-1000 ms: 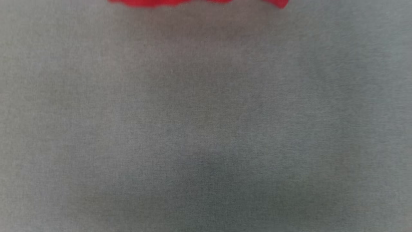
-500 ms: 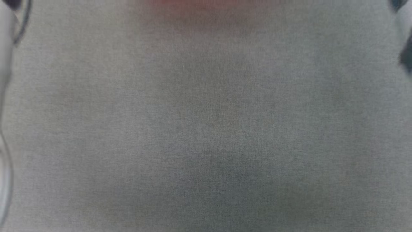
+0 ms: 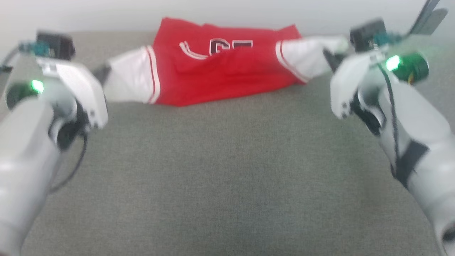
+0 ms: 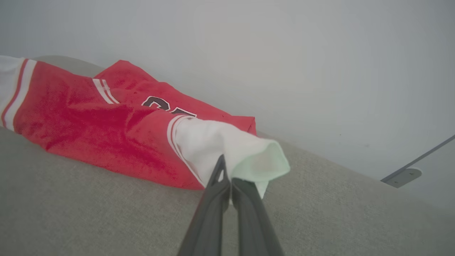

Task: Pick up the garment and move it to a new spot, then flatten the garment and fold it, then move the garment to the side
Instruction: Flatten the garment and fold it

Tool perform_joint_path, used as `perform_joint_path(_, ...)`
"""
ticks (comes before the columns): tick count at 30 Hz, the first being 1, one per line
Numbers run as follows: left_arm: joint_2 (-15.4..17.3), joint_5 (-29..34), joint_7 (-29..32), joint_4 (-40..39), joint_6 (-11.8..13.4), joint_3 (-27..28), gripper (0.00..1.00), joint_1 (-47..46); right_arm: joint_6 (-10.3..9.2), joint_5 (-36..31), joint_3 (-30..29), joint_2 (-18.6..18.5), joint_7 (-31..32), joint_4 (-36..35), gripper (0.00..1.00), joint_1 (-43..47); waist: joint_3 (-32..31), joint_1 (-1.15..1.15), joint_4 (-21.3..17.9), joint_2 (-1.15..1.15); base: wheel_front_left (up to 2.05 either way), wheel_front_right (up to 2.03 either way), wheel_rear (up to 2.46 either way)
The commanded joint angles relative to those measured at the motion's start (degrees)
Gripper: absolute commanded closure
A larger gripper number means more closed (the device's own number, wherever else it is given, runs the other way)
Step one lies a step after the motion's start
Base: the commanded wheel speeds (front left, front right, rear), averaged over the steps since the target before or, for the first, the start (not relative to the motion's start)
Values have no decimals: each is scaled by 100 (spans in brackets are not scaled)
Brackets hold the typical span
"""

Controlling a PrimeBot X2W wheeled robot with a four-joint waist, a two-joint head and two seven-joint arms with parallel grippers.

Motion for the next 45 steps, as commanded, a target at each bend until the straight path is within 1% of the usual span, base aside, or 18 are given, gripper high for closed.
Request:
perform_joint_path(1, 66, -157, 75, -138, -5, 19, 100, 244, 1, 187, 130, -148, 127, -231, 100, 235, -240, 0, -6, 0, 0, 0, 0)
perform_joint_path(4, 384, -341, 259, -690, 43, 2, 100, 952, 1, 913, 523, -648, 567, -1137, 100, 933, -390, 0, -6, 0, 0, 0, 0)
perform_joint_path(5, 571, -498, 334, -1161, 219, 51, 100, 1396, 0, 1251, 716, -1082, 798, -1722, 100, 1357, -452, 0, -6, 0, 0, 0, 0)
perform_joint_path(9, 1055, -724, 491, -2252, 712, 97, 100, 2381, 2, 1860, 944, -1738, 1250, -2800, 100, 2182, -488, 0, -51, 0, 0, 0, 0)
perform_joint_path(12, 1457, -901, 632, -3064, 1178, 144, 100, 3063, 1, 2145, 1006, -2195, 1561, -3395, 100, 2711, -480, 0, -83, 0, 0, 0, 0)
perform_joint_path(14, 1690, -1020, 687, -3526, 1468, 176, 100, 3471, 1, 2282, 1018, -2429, 1747, -3688, 100, 3026, -469, 0, -101, 0, 0, 0, 0)
perform_joint_path(18, 2109, -1220, 750, -4267, 2014, 218, 100, 4206, 1, 2421, 992, -2820, 2067, -4194, 100, 3583, -450, 0, -128, 0, 0, 0, 0)
perform_joint_path(21, 2345, -1331, 812, -4657, 2393, 239, 100, 4636, 1, 2589, 971, -3031, 2382, -4539, 100, 3978, -421, 0, -128, 0, 0, 0, 0)
perform_joint_path(25, 2556, -1563, 835, -5046, 2762, 307, 100, 5088, 1, 2826, 841, -3310, 2843, -4913, 100, 4452, -371, 0, -121, 0, 0, 0, 0)
perform_joint_path(28, 2693, -1614, 835, -5265, 2962, 340, 100, 5322, 1, 2928, 621, -3430, 3061, -5127, 100, 4750, -299, 0, -107, 0, 0, 0, 0)
perform_joint_path(31, 2707, -1660, 763, -5365, 2975, 366, 100, 5406, 1, 2877, 440, -3453, 3140, -5165, 100, 4907, -241, 0, -95, 0, 0, 0, 0)
perform_joint_path(33, 2688, -1648, 701, -5405, 2978, 366, 100, 5451, 0, 2819, 199, -3345, 3162, -5098, 100, 5030, -177, 0, -75, 0, 0, 0, 0)
perform_joint_path(34, 2662, -1620, 670, -5414, 2982, 364, 100, 5436, 0, 2837, 32, -3250, 3219, -4962, 81, 5105, -155, 0, -61, 0, 0, 0, 0)
perform_joint_path(35, 2617, -1603, 658, -5440, 2987, 353, 100, 5412, 0, 2753, -14, -3176, 3321, -4949, 58, 5163, -133, 0, -40, 0, 0, 0, 0)
perform_joint_path(36, 2595, -1559, 664, -5465, 2981, 323, 100, 5371, 1, 2688, -84, -3105, 3402, -4963, 6, 5205, -108, 0, -16, 0, 0, 0, 0)
perform_joint_path(37, 2575, -1511, 643, -5477, 2964, 318, 100, 5310, 0, 2670, -221, -3015, 3457, -4942, 0, 5238, -83, 0, 3, 0, 0, 0, 0)
perform_joint_path(40, 2469, -1395, 646, -5498, 2921, 261, 100, 5155, -11, 2455, -632, -2889, 3715, -5071, 0, 5254, -30, 0, 64, 0, 0, 0, 0)
perform_joint_path(45, 2243, -1225, 646, -5436, 2817, 170, 100, 4853, 2, 2116, -1513, -2665, 4091, -5756, 0, 5148, 81, 0, 186, 0, 0, 0, 0)
